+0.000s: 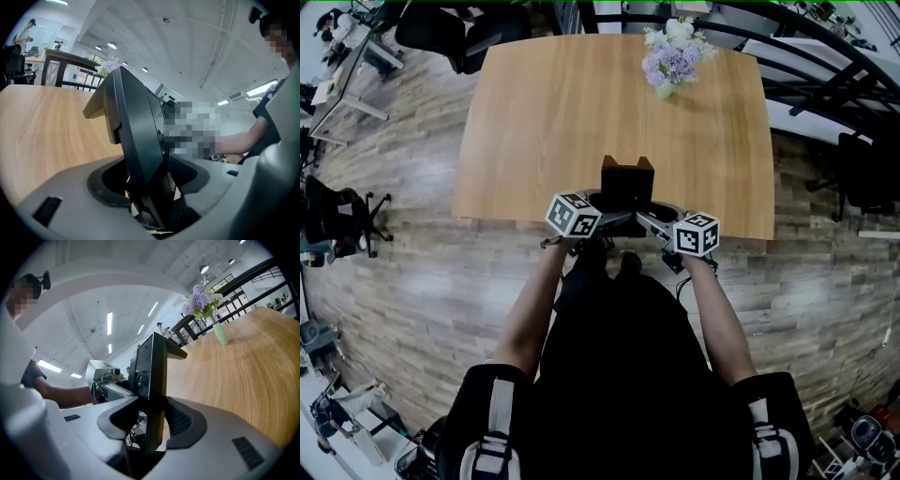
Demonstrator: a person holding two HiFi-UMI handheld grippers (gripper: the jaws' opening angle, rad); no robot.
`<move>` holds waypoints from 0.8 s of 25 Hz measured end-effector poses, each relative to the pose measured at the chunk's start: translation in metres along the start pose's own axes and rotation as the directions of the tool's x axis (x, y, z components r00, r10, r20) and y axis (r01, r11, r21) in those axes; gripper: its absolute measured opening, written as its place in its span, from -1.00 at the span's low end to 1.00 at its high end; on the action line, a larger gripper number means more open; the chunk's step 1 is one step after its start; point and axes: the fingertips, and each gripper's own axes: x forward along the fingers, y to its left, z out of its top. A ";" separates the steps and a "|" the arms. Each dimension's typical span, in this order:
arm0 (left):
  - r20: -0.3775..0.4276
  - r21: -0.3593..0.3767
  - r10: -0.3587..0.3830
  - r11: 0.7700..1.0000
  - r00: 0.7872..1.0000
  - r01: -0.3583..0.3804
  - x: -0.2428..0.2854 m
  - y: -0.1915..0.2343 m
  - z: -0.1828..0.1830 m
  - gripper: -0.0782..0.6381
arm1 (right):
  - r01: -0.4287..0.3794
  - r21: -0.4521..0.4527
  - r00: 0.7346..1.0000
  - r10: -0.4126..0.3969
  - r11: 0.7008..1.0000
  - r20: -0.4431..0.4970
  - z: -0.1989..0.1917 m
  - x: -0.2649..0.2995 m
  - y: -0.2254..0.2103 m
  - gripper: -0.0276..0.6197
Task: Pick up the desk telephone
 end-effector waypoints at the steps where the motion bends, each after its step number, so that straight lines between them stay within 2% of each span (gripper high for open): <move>1: 0.000 0.000 0.002 1.000 1.000 -0.002 -0.002 -0.001 -0.001 0.00 | -0.003 -0.001 1.000 0.003 1.000 0.002 -0.001 0.001 0.002 -0.35; 20: 0.058 -0.028 0.037 0.999 0.998 -0.035 -0.024 -0.009 -0.013 -0.01 | -0.032 -0.061 0.999 0.031 0.998 -0.025 -0.008 0.007 0.025 -0.35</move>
